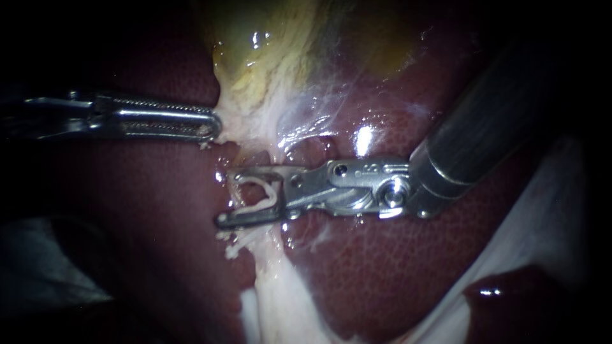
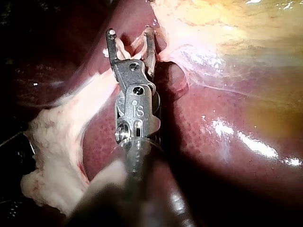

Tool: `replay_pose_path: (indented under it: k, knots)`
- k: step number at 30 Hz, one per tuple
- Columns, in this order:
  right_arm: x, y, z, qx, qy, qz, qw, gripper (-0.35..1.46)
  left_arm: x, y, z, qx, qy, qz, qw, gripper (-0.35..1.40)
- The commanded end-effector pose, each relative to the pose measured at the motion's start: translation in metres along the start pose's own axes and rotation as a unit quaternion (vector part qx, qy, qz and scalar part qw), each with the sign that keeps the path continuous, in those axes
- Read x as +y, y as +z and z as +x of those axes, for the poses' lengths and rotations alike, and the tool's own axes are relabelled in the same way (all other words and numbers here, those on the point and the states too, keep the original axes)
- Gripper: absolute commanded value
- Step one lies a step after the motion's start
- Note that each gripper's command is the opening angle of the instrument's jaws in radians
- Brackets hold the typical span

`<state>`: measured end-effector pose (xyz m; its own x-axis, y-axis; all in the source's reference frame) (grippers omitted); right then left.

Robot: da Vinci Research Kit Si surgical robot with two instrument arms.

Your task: Clipping third clip left tube

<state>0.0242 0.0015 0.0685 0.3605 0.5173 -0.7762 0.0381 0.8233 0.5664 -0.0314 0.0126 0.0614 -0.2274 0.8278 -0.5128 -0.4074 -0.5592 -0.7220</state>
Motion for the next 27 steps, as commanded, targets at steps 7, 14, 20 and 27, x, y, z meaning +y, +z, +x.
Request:
replay_pose_path:
  k: [7,14,20,27]
  knots:
    - [-0.0005,-0.0008,0.0001,0.000,-0.001,0.003,1.0000,0.49,0.0000,-0.0001,0.0000,0.000,0.000,0.000,1.0000,-0.35]
    - [-0.0017,-0.0028,0.0009,0.002,0.000,0.010,0.9999,0.49,0.0000,-0.0003,0.0000,0.000,0.000,-0.001,1.0000,-0.35]
    - [-0.0023,-0.0047,0.0017,0.006,0.002,0.015,0.9999,0.49,-0.0001,-0.0004,0.0000,-0.001,0.000,-0.001,1.0000,-0.35]
    - [-0.0025,-0.0063,0.0018,0.007,0.003,0.019,0.9998,0.49,-0.0002,-0.0005,0.0001,-0.001,0.000,-0.002,1.0000,-0.35]
